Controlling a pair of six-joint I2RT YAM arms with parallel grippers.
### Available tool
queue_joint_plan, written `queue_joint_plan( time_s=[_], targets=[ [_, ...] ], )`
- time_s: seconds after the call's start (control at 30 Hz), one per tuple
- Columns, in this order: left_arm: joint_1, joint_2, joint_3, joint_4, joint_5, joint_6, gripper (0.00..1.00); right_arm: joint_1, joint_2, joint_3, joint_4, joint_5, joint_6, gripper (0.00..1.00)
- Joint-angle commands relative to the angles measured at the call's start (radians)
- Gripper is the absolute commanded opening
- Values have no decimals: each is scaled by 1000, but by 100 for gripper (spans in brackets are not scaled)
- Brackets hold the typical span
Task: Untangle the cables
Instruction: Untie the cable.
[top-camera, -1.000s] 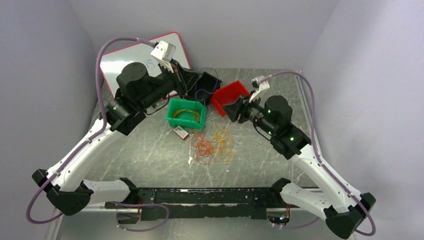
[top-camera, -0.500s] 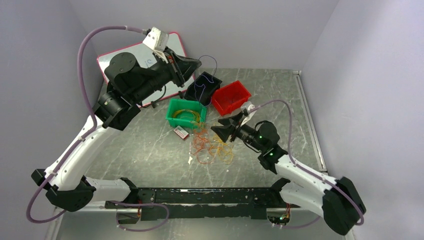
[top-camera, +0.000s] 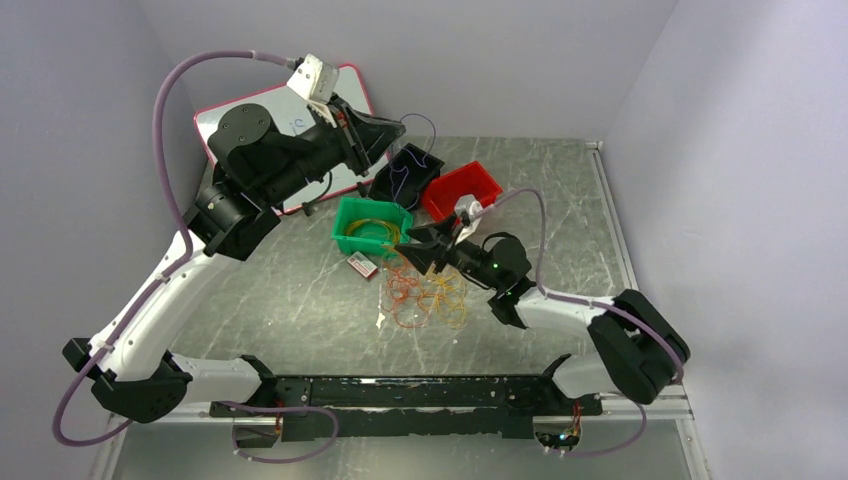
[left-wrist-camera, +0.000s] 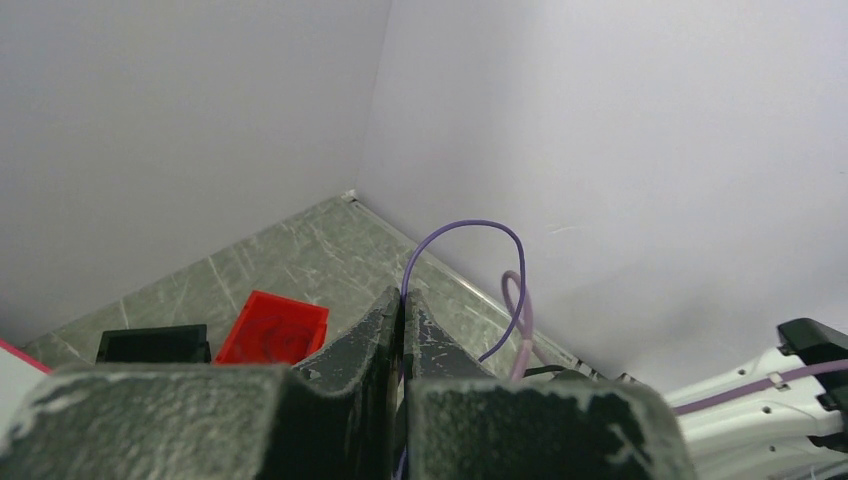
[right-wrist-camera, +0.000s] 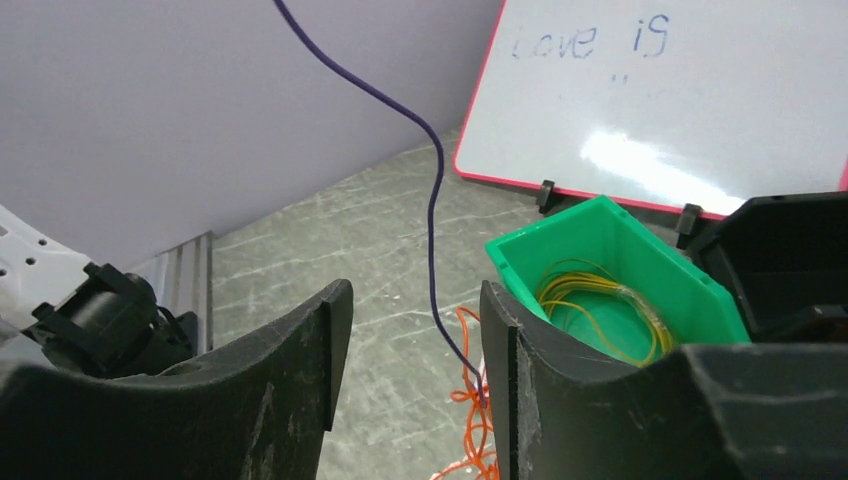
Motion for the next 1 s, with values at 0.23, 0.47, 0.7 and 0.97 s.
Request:
queue_joint_plan(
  time_s=[0.23,0.47,0.7,0.97],
  targets=[
    [-6,-17,52,38,124,-63,7,26,221,40,128,40,64,39],
    [-6,-15,163,-5,90,-38,7,29,247,17,-48,142,70,30],
    [-6,8,300,-51,44,21,7,41,187,-94,-129,174,89,29],
    [-4,15,279,-54,45,23,7,43,-179,-185,-335,188,44,38]
  ],
)
